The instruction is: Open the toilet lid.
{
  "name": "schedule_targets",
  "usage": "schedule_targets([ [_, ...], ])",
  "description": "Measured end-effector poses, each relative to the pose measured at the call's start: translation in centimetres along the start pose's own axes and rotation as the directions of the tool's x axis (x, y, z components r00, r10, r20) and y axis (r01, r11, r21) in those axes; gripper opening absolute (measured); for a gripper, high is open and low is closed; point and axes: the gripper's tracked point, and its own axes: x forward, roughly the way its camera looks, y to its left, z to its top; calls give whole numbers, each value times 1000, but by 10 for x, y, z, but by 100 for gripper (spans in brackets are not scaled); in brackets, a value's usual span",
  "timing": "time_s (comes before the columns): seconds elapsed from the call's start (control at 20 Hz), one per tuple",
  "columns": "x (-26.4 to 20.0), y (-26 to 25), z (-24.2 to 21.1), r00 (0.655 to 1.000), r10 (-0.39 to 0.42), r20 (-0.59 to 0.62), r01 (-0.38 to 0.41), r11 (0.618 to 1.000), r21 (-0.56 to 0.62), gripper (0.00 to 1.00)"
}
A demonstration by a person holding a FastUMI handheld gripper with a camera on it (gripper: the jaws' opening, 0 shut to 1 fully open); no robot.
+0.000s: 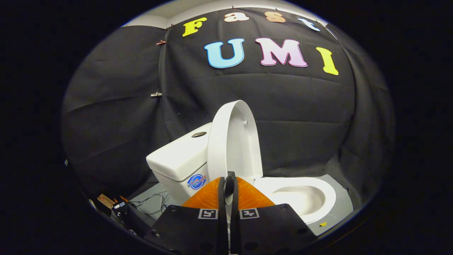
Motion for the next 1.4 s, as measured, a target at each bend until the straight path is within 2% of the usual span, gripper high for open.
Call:
schedule_targets([
  [0.2, 6, 12, -1, 1000, 26, -10, -25, 999, 23, 8],
  [0.7, 7, 20, -2, 999, 20, -39, -18, 999, 48, 8],
  [0.8, 4, 25, -5, 997, 49, -61, -43, 995, 94, 18],
  [0.9, -4, 20, 1, 997, 41, -64, -31, 989, 148, 37],
  [1.0, -17, 17, 22, 999, 41, -24, -36, 980, 195, 53],
  [1.25, -77, 2, 81, 993, 25, 112, -45, 983, 180, 99],
  [1.4, -126, -26, 125, 979, -29, 200, 0, 990, 142, 99],
])
